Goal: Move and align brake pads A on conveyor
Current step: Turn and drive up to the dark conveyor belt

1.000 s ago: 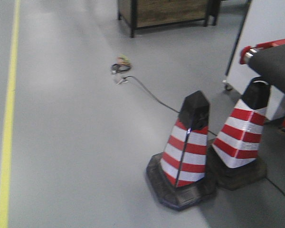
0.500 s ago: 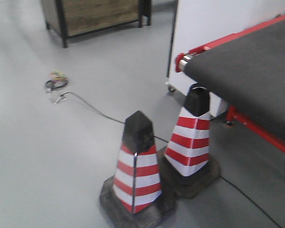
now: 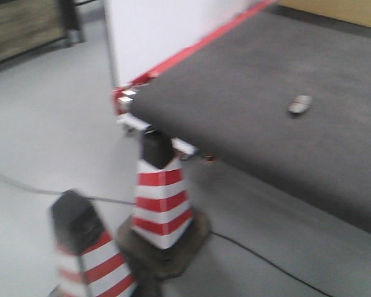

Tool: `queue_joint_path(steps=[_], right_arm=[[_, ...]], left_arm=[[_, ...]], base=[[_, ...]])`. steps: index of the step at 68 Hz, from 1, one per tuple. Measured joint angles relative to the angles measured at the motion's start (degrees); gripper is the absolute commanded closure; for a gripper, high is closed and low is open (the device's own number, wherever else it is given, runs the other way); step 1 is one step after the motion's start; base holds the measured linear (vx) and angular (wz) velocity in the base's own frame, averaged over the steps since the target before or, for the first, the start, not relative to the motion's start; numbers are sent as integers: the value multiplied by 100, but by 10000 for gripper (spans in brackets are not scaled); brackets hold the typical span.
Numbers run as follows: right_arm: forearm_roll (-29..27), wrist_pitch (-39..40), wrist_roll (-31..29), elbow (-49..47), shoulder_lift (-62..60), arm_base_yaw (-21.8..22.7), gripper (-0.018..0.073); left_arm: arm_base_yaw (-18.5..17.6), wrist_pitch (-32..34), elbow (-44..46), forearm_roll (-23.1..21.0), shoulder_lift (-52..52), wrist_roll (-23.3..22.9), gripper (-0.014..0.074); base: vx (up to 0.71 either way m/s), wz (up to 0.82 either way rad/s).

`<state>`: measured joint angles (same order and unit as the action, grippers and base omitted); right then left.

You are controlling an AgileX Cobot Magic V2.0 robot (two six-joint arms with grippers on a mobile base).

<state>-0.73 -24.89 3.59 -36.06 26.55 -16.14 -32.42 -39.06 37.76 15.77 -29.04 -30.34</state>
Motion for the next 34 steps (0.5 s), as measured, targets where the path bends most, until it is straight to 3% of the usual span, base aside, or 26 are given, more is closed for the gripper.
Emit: queue_joint_path(steps=[34], right_arm=[[0,0,0,0,0,0,499]], left_arm=[[0,0,0,0,0,0,472]], base=[[19,-65]])
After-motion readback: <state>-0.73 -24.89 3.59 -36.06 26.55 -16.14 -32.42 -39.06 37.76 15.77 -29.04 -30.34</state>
